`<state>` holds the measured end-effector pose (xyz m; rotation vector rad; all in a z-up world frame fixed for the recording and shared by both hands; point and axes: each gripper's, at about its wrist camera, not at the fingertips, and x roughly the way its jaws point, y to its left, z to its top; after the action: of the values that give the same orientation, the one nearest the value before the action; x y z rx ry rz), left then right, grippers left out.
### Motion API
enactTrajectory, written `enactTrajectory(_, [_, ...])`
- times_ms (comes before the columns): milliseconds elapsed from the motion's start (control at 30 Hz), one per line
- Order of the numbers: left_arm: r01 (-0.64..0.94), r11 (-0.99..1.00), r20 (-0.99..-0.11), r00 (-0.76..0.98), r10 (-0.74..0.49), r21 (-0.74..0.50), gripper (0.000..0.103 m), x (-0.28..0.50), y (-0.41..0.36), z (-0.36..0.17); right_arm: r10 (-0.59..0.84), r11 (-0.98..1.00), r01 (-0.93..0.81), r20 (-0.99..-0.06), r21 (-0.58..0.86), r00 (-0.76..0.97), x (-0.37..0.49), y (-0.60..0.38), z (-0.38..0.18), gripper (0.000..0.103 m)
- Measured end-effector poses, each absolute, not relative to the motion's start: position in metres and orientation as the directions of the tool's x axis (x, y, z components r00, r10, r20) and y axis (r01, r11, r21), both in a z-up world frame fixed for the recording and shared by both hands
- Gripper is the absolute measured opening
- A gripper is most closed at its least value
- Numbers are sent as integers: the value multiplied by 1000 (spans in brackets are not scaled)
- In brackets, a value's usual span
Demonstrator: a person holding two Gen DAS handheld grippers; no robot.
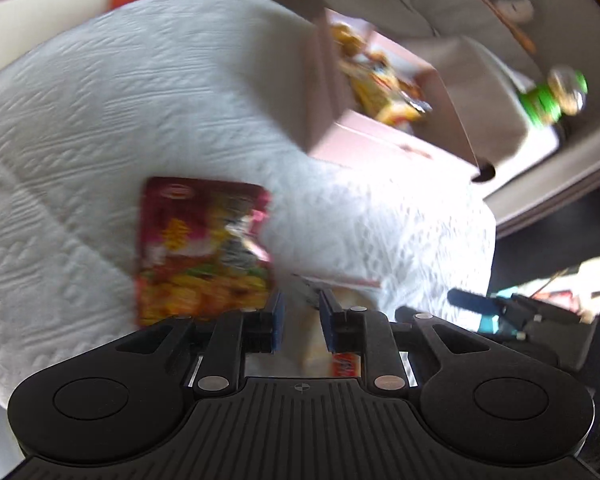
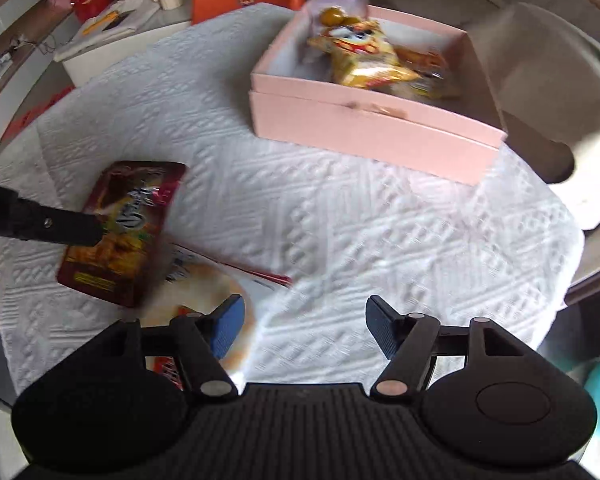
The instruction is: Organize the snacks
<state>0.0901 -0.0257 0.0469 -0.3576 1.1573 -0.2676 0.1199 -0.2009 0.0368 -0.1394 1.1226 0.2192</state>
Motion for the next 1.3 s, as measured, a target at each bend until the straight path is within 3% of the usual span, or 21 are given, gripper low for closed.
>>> enactTrajectory(200, [172,976,-920,343,-187,-134,24,81,-116,33,49,991,-133,-911,-6,410,132,-246,26,68])
enactTrajectory(300, [230,970,-927,341,-157,-79,43,79,-138,31,98,992,-113,-913,58,395,147,-257,21,69])
enactTrajectory(367, [260,963,-932,329,-151,-64,62,80,-147,29,139,987,-121,-923,101,358,158,-261,14,73])
enactTrajectory(467, [274,958,-939,303,-164,-78,79,81,-156,25,129,982,-172,-927,71,352,165,-257,9,81])
enactTrajectory(633, [215,977,-941,331,-72,1,72,84,-151,24,118,972,-233,-930,37,347,167,-253,5,87])
enactTrajectory(733, [154,985,-939,344,17,74,78,88,-138,18,123,968,-249,-930,36,345,168,-254,4,89])
enactTrajectory(900, [27,999,-954,296,-41,-34,84,100,-109,3,129,964,-266,-924,31,361,165,-256,0,97])
enactTrajectory(1000, [39,999,-951,308,-28,-17,85,102,-110,2,131,967,-254,-918,34,374,166,-259,-3,102])
enactTrajectory(1300, [-22,980,-911,373,-176,-199,82,78,-67,34,121,969,-247,-916,25,383,163,-258,-3,103])
